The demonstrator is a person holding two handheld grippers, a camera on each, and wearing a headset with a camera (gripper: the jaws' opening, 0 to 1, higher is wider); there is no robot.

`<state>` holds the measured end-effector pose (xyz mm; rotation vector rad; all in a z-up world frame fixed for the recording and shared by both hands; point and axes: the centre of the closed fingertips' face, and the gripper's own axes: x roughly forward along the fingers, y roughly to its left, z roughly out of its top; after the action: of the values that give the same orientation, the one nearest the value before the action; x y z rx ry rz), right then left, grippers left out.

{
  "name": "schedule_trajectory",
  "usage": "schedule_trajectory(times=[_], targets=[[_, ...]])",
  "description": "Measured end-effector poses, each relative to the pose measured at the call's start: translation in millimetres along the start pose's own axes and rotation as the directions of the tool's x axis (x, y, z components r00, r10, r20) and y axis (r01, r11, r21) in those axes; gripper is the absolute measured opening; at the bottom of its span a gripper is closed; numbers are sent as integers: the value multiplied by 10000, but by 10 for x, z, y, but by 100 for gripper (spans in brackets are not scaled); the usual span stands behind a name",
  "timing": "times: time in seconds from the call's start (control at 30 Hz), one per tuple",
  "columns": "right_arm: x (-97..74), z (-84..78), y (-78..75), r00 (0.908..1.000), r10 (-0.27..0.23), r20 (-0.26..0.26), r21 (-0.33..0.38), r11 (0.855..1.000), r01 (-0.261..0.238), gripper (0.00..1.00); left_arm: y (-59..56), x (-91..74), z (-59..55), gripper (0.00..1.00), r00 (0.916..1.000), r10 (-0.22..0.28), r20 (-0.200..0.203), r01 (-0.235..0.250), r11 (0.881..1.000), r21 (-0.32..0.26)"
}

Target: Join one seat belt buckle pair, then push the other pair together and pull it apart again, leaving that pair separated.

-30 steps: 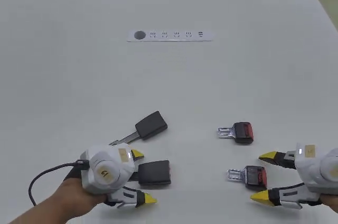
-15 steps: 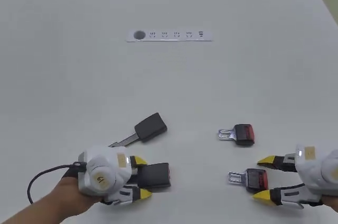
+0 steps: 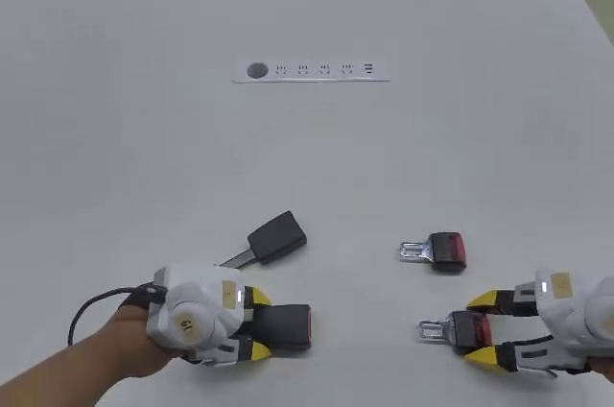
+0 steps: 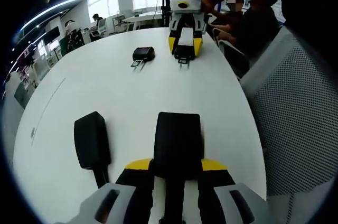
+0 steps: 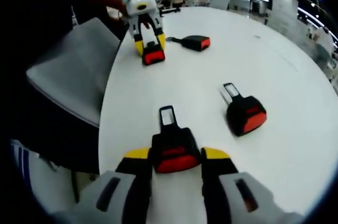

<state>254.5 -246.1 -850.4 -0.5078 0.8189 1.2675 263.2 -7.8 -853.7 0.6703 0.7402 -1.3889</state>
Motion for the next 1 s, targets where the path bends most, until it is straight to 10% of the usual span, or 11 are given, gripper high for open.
schedule_trajectory(times=[1.0], targets=[[137,168,-14,9915,79,1300,534,9985,-149,36,14,14,-23,33,10000,-56,71,58,9996,-292]])
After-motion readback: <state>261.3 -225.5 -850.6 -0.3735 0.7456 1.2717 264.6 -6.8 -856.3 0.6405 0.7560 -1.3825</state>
